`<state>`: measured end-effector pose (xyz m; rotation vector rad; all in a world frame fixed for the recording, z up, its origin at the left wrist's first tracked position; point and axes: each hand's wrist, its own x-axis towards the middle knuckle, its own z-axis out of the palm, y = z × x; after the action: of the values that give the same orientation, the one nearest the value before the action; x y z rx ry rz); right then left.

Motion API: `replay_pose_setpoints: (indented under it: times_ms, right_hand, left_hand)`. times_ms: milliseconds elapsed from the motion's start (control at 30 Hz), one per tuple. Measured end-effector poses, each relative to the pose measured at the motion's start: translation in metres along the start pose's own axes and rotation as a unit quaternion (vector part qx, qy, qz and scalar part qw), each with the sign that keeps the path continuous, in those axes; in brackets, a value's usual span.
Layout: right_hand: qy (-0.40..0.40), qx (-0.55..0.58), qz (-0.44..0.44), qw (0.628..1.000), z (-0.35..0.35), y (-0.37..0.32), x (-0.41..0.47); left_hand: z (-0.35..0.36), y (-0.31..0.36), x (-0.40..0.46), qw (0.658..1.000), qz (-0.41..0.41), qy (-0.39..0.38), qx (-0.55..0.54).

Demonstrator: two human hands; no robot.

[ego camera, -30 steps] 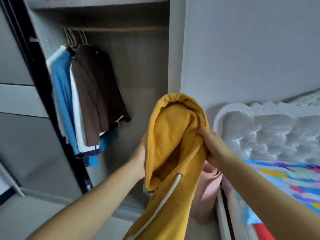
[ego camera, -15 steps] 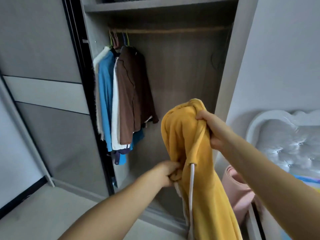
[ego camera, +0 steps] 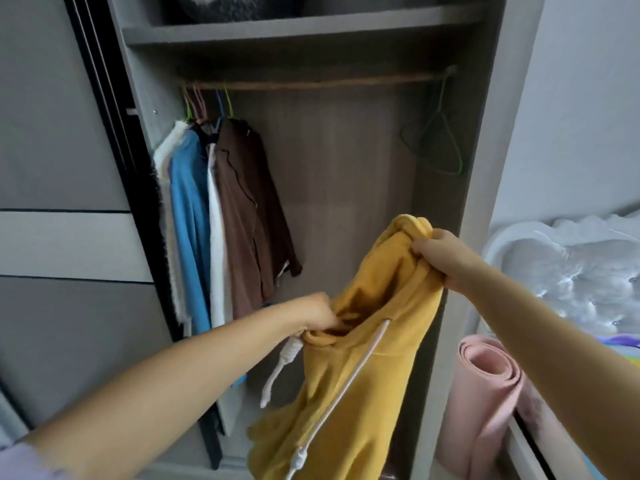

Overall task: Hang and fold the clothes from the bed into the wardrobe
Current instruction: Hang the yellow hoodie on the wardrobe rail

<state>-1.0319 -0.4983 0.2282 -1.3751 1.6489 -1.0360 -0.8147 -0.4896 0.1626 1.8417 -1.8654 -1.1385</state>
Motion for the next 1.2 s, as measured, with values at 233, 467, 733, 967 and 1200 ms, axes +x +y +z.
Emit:
replay_pose_setpoints:
  times_ms: [233,467,733,967,1200]
  right_hand:
    - [-0.068,-0.115,0.030,0.991,0.012,0.003,0.063]
    - [-0.177,-0.427,0.035,0.886,0.019,-0.034,0.154]
    - [0.282,-0.450,-0.146,0.834,-0.047,-0.152,0.307]
    - [0.359,-0.584,-0.060,0.725,-0.084,-0.150,0.381]
    - [0.438,-0.604,-0.132,0.652,-0.098,-0.142,0.411]
  left_hand:
    - [-0.074,0.037,0.059,0.899,-0.058,0.114,-0.420]
    - [-0.129,0.076,0.152,0.885,-0.003,0.159,-0.437]
    - [-0.164,0.121,0.251,0.938,0.107,0.144,-0.296]
    - [-0.186,0.134,0.306,0.916,0.145,0.141,-0.347]
    - [-0.197,0.135,0.337,0.908,0.145,0.087,-0.383]
